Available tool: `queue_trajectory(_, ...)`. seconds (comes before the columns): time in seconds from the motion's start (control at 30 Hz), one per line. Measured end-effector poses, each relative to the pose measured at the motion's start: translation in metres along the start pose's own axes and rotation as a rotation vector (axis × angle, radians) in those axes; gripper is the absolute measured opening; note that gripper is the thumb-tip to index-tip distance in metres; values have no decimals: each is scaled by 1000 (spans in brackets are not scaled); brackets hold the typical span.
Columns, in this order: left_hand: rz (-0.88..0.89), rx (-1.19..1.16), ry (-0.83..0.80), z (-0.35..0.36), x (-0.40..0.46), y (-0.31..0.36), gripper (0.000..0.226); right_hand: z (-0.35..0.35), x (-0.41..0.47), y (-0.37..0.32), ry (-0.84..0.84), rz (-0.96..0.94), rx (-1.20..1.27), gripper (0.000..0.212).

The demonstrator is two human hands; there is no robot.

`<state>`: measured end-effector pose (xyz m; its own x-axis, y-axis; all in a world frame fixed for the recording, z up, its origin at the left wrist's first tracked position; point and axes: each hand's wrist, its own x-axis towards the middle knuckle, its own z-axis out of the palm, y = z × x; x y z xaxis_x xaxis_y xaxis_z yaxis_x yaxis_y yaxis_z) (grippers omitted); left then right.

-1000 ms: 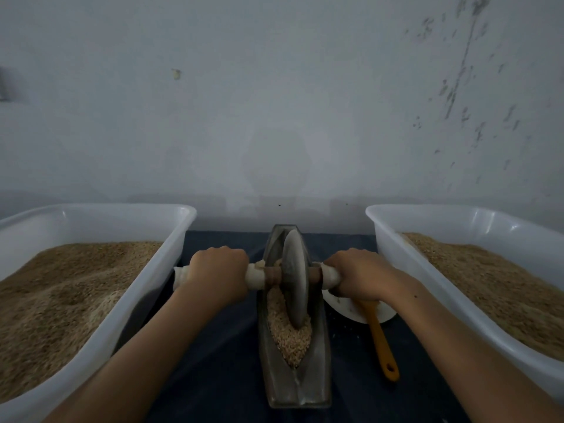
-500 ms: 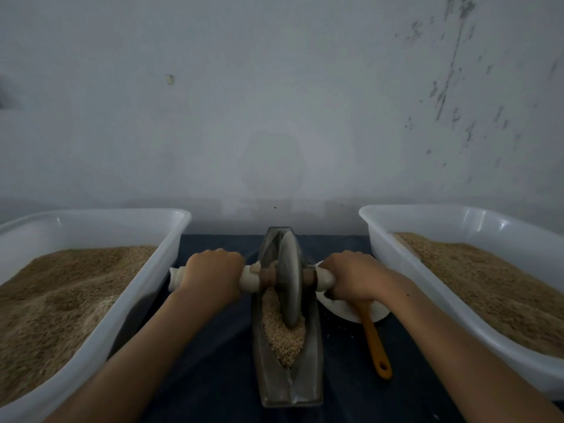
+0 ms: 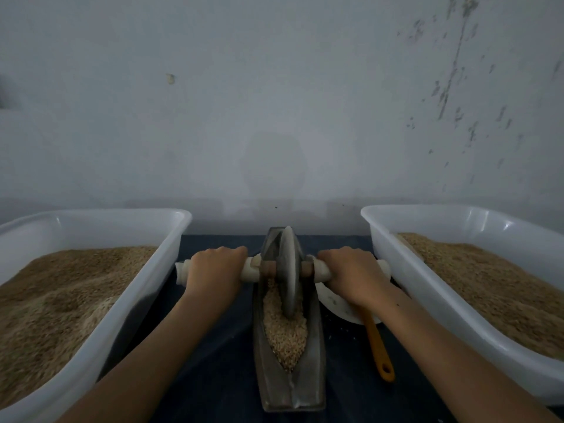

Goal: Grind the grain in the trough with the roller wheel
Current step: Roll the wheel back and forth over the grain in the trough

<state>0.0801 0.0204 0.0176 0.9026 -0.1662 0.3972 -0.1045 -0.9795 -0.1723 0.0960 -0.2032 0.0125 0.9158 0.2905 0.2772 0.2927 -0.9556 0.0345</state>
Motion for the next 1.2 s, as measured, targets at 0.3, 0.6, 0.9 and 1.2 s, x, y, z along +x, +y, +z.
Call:
queue_trajectory(0.3,47,-7,-283,-8,2,-9,27,-21,2,0,-295,-64,-29,16)
queue_trajectory(0.6,3,-78,-218,-1,2,-10,19,-16,1,-4,-96,-65,-56,5)
queue_trajectory(0.9,-4,-123,-136,-1,0,-9,11,-13,3,-2,-39,-60,-63,0)
queue_trajectory(1.2,26,-95,-294,-10,4,-13,13,-27,-1,-6,-245,-59,-19,9)
